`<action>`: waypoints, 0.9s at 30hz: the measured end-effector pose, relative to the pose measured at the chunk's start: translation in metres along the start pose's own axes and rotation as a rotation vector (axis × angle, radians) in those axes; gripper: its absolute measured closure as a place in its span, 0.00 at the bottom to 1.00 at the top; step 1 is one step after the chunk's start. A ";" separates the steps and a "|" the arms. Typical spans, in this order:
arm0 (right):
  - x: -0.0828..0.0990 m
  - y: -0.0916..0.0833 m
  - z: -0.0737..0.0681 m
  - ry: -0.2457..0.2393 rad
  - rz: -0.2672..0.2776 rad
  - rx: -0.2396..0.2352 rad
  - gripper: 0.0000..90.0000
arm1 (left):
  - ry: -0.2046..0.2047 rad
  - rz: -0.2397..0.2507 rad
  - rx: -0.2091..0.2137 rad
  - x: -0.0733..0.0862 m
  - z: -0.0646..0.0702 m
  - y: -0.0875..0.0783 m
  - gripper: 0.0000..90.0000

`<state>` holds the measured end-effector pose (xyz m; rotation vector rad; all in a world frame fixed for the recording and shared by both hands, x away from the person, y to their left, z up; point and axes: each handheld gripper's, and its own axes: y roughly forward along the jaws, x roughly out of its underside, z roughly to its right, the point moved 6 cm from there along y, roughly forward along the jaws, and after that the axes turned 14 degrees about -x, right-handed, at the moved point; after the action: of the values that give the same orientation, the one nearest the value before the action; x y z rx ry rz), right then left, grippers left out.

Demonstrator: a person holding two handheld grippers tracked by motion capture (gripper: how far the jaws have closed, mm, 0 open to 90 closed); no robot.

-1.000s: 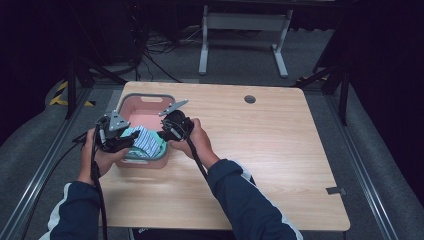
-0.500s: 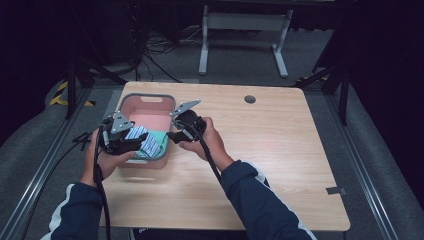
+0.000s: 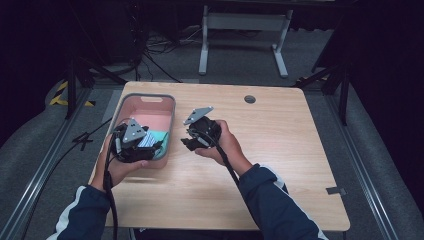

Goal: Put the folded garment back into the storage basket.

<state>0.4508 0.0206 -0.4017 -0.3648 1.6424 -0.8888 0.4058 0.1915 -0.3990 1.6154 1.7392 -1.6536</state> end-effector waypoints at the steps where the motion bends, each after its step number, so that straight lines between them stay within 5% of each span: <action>1: 0.002 -0.002 0.000 -0.006 -0.001 0.003 0.51 | 0.012 0.001 0.014 -0.001 0.005 0.000 0.37; 7: 0.019 -0.015 0.001 -0.013 -0.015 0.014 0.49 | 0.056 0.006 0.054 -0.002 0.024 0.001 0.34; 12: 0.045 -0.032 0.002 -0.021 -0.019 0.021 0.48 | 0.114 -0.014 0.119 0.004 0.053 0.006 0.31; 27: 0.111 -0.070 -0.001 0.006 -0.002 0.075 0.42 | 0.276 -0.084 0.195 0.024 0.110 0.024 0.24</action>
<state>0.4032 -0.0983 -0.4290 -0.3117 1.6097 -0.9510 0.3635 0.1087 -0.4663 1.9657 1.8426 -1.7559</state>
